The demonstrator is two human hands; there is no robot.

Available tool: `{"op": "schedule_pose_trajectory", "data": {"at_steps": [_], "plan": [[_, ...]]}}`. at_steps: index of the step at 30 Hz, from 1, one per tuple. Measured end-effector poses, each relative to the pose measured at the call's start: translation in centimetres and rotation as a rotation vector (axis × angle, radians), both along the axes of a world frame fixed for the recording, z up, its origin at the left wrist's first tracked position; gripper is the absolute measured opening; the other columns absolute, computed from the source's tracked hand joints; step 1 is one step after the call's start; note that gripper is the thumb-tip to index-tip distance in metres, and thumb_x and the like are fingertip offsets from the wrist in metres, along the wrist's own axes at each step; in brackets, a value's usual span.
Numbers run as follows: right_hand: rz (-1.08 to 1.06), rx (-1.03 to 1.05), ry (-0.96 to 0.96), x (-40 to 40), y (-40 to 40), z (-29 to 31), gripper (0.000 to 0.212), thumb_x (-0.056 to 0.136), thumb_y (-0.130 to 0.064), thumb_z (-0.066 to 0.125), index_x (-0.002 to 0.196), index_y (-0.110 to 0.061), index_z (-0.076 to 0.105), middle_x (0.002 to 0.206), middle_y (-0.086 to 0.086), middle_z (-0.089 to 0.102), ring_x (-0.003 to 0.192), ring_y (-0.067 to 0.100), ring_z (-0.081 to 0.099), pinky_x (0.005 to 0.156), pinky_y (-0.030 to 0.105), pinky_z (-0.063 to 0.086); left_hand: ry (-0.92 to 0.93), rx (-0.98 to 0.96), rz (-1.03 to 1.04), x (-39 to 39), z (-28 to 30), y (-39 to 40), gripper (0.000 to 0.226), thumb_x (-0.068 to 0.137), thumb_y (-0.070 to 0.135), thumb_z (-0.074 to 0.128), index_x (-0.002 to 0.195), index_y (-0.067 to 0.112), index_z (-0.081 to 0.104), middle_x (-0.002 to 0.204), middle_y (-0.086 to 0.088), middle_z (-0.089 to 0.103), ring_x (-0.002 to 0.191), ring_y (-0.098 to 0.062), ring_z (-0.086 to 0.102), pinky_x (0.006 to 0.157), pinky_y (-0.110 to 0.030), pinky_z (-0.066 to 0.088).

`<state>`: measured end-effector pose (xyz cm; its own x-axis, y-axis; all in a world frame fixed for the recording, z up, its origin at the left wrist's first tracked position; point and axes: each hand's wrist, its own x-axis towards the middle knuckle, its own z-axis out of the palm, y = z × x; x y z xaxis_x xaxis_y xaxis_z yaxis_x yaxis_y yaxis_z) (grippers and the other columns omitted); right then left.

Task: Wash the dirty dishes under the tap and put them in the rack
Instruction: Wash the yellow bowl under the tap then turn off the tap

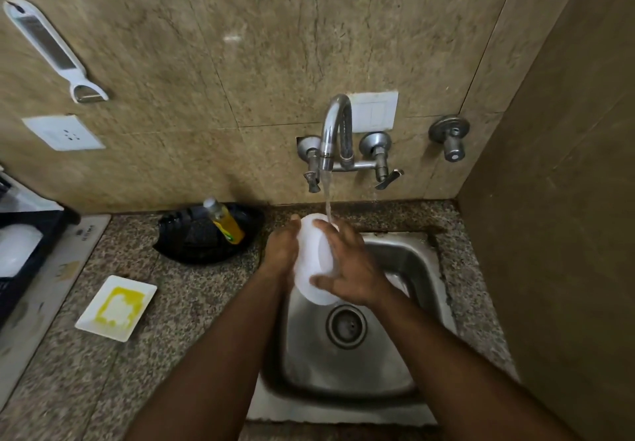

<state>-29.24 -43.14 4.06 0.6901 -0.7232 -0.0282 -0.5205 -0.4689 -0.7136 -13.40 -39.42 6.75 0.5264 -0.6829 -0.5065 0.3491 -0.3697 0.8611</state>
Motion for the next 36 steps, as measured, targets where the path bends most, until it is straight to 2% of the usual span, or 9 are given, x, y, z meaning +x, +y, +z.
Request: {"op": "schedule_pose_trajectory", "data": {"at_steps": [5,7,10,12,15,21,25,29,36], "plan": [[-0.276,-0.108,0.04,2.7,0.4,0.0,0.061,0.098,-0.065,0.026,0.155,-0.044,0.023,0.162,-0.002,0.028,0.145,0.027,0.028,0.115,0.048,0.035,-0.174,-0.085,-0.137,-2.2,0.2,0.1,0.028,0.107,0.02,0.048,0.109,0.011,0.075,0.107,-0.005,0.075,0.105,-0.022,0.071,0.086,-0.023,0.053],[-0.394,0.069,-0.027,3.2,-0.5,-0.1,0.056,0.1,-0.06,0.03,0.152,-0.039,0.037,0.157,-0.002,0.04,0.141,0.024,0.038,0.114,0.045,0.037,-0.155,-0.101,-0.127,-2.8,0.0,0.4,0.026,0.107,0.017,0.048,0.112,0.007,0.072,0.101,-0.002,0.074,0.1,-0.022,0.071,0.076,-0.019,0.053],[-0.648,0.531,-0.198,3.5,-2.6,0.4,0.044,0.101,-0.051,0.045,0.136,-0.029,0.061,0.139,-0.001,0.06,0.124,0.024,0.056,0.108,0.04,0.043,-0.031,-0.084,-0.002,-3.7,-0.5,1.5,0.026,0.103,0.02,0.052,0.095,0.012,0.075,0.083,-0.002,0.078,0.083,-0.021,0.073,0.073,-0.033,0.06],[-0.757,0.799,-0.155,2.8,-3.7,0.7,0.047,0.097,-0.057,0.05,0.122,-0.02,0.067,0.122,0.005,0.068,0.11,0.028,0.061,0.103,0.04,0.046,0.062,-0.096,0.023,-3.5,-1.2,2.1,0.027,0.1,0.027,0.056,0.094,0.015,0.079,0.091,-0.007,0.079,0.091,-0.031,0.073,0.085,-0.046,0.06],[-0.804,1.075,-0.226,1.1,-4.0,-0.1,0.059,0.079,-0.072,0.06,0.105,-0.02,0.069,0.101,0.009,0.074,0.096,0.033,0.067,0.094,0.046,0.054,0.116,-0.119,0.042,-3.0,-1.2,2.8,0.028,0.104,0.031,0.053,0.097,0.018,0.076,0.088,-0.005,0.078,0.08,-0.025,0.074,0.074,-0.041,0.059],[-0.871,0.722,-0.345,0.4,-3.9,-1.3,0.06,0.072,-0.07,0.074,0.078,-0.01,0.072,0.077,0.005,0.076,0.075,0.026,0.072,0.076,0.043,0.06,-0.261,0.016,-0.014,-1.3,-1.7,1.9,0.03,0.093,0.038,0.055,0.101,0.015,0.072,0.103,-0.009,0.073,0.099,-0.029,0.066,0.086,-0.044,0.054],[-0.758,0.51,-0.284,0.8,-3.6,-0.3,0.06,0.085,-0.064,0.066,0.076,-0.005,0.069,0.069,0.007,0.07,0.065,0.021,0.062,0.063,0.033,0.051,-0.599,0.143,-0.181,-1.7,-1.5,0.5,0.043,0.107,0.034,0.041,0.14,0.012,0.057,0.137,-0.016,0.062,0.125,-0.037,0.057,0.108,-0.047,0.045],[-0.677,0.723,-0.372,0.8,-3.6,1.2,0.028,0.099,-0.037,0.063,0.088,-0.013,0.073,0.091,0.009,0.073,0.088,0.024,0.066,0.085,0.038,0.055,-0.701,0.211,-0.15,-1.4,-2.5,-0.9,0.081,0.091,0.07,0.021,0.142,0.018,0.057,0.143,-0.017,0.059,0.13,-0.04,0.054,0.112,-0.054,0.042],[-0.618,0.901,-0.443,1.0,-3.8,2.4,0.011,0.097,-0.003,0.061,0.1,-0.003,0.072,0.097,0.014,0.074,0.086,0.03,0.069,0.083,0.044,0.058,-0.736,0.168,-0.151,-3.6,-2.6,-0.2,0.049,0.109,0.043,0.04,0.128,0.007,0.068,0.126,-0.02,0.069,0.119,-0.04,0.062,0.099,-0.039,0.046]]}}
